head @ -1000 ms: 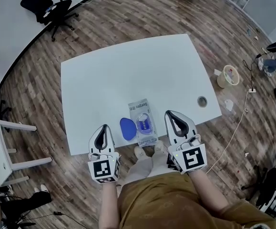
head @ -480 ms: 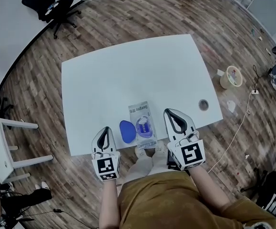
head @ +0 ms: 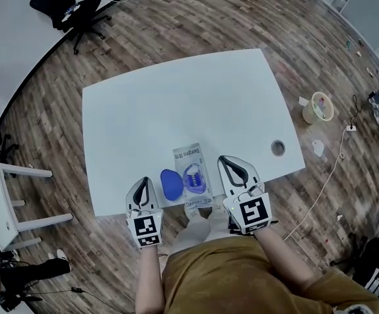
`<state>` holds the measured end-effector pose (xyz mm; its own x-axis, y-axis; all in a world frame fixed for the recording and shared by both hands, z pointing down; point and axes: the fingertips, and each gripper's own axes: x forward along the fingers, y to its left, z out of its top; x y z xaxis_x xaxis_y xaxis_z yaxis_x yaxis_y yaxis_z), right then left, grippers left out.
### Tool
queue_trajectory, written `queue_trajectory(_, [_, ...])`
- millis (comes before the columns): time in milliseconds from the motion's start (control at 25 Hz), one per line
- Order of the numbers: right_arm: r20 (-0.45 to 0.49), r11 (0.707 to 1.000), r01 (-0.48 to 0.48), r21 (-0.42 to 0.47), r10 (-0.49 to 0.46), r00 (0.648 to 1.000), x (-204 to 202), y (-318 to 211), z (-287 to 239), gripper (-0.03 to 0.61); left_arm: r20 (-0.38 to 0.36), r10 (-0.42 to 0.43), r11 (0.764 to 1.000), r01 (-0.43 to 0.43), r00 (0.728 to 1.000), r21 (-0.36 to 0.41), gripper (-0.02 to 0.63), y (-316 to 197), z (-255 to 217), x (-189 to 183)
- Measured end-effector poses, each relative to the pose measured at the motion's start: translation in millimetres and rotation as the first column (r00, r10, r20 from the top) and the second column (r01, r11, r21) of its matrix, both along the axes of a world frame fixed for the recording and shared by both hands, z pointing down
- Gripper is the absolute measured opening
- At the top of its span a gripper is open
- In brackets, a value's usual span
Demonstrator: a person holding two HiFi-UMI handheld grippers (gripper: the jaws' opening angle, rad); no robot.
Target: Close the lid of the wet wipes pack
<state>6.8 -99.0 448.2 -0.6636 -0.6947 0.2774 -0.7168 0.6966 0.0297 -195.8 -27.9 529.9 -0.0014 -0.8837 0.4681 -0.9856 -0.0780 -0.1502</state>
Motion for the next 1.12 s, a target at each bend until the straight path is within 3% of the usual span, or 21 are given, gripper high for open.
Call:
queue_trajectory(600, [-0.013,0.999,0.028,-0.035,-0.028,1.000,-1.2,0.2,22.7,0.006,-0.005,0.008,0.989,-0.008,1.000,-0.147,-0.005,18.0,58.0,2.8])
queue_trajectory(1120, [-0.015,0.999,0.015,-0.041,-0.015,1.000,2.9,-3.4,22.6,0.006,-0.041,0.017,0.976,-0.026,0.999,-0.215,-0.005,22.7,81.1,9.7])
